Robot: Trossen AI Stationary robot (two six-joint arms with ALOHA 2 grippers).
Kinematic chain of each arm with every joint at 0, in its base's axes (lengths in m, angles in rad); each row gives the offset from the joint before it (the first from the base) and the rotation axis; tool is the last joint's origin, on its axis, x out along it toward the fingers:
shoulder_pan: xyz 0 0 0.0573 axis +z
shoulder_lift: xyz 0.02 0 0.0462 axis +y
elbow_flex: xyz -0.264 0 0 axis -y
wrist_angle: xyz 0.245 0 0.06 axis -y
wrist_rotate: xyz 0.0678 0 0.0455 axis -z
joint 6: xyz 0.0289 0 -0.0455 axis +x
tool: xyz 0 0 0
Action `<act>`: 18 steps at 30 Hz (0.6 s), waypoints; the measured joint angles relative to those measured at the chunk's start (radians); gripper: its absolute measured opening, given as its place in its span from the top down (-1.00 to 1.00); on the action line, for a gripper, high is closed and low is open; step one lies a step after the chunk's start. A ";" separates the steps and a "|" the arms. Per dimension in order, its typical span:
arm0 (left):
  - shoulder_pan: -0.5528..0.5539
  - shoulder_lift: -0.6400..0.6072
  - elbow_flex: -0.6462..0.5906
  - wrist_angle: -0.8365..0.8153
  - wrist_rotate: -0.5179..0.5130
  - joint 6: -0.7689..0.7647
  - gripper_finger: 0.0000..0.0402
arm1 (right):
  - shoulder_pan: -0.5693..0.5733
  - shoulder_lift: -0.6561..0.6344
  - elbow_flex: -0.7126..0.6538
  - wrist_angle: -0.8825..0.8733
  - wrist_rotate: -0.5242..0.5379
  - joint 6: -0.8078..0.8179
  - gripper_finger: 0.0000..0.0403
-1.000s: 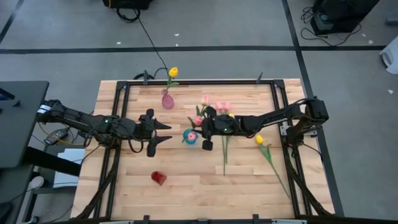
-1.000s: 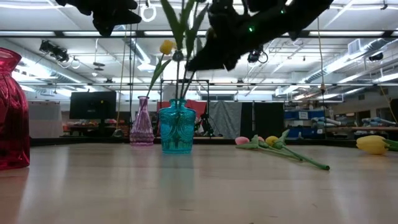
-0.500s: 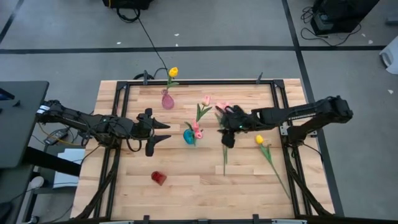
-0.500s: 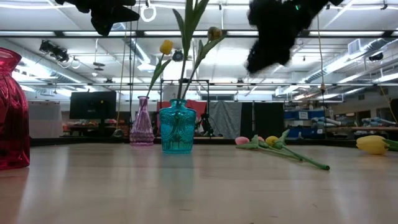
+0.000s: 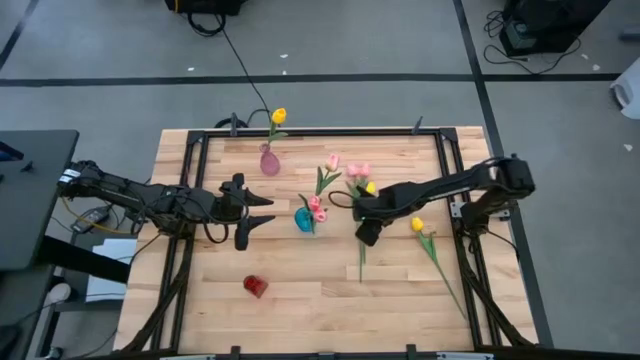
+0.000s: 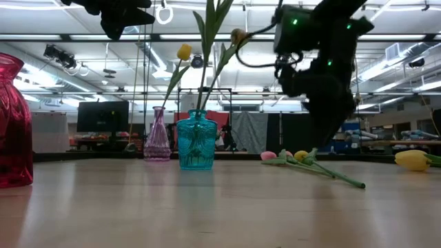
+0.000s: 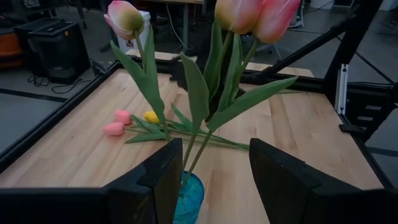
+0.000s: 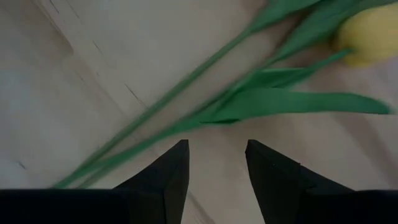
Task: Sort flowers into vase by color
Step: Put the yellow flower into the purple flower vase
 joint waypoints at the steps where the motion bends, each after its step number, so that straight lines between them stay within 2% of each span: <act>1: 0.000 0.000 0.000 0.000 0.000 0.000 0.04 | 0.000 0.019 0.000 0.016 -0.013 0.005 0.15; 8: -0.002 0.000 0.000 0.013 0.007 -0.039 0.04 | 0.024 0.103 0.000 0.099 -0.056 0.106 0.16; 18: -0.002 0.001 -0.001 0.047 0.025 0.110 0.04 | 0.064 0.106 0.000 0.124 -0.058 0.263 0.16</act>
